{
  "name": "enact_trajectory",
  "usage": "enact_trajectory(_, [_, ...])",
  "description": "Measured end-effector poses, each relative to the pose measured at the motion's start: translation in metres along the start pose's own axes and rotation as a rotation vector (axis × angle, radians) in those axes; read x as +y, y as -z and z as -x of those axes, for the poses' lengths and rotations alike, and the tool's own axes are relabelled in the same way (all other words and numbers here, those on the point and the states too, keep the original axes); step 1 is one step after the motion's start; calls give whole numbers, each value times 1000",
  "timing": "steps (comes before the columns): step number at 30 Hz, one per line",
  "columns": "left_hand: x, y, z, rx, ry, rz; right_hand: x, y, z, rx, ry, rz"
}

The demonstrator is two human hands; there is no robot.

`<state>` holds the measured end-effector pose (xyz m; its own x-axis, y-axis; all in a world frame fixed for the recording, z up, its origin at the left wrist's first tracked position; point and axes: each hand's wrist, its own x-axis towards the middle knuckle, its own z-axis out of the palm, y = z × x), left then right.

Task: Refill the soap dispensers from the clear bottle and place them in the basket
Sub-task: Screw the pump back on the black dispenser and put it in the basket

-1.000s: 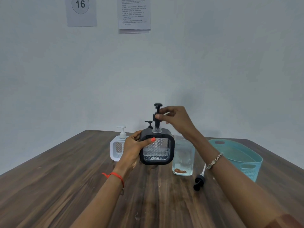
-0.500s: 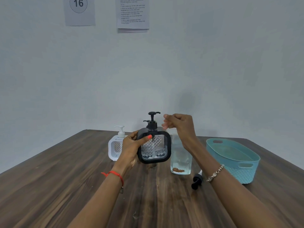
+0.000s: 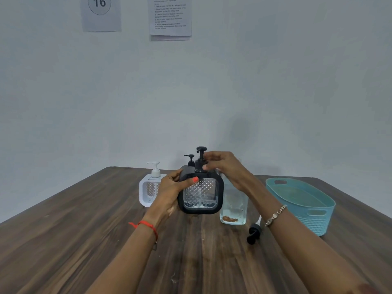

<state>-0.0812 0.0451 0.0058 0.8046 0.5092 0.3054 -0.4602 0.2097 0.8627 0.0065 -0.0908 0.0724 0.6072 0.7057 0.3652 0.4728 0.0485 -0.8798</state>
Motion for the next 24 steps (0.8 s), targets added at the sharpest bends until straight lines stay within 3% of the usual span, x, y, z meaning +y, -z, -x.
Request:
enact_trajectory(3, [2, 2, 0, -27, 2, 8, 0, -4, -2, -52, 9, -38])
enact_trajectory(7, [1, 5, 1, -19, 3, 15, -4, -13, 1, 157, 5, 51])
enact_trajectory(13, [-8, 2, 3, 34, -27, -12, -4, -28, 5, 291, 2, 125])
enact_trajectory(20, [-12, -17, 3, 106, -159, -255, 14, -52, -2, 662, 63, 223])
enact_trajectory(24, [-9, -13, 2, 120, -142, -245, 10, -40, 3, 537, 93, 320])
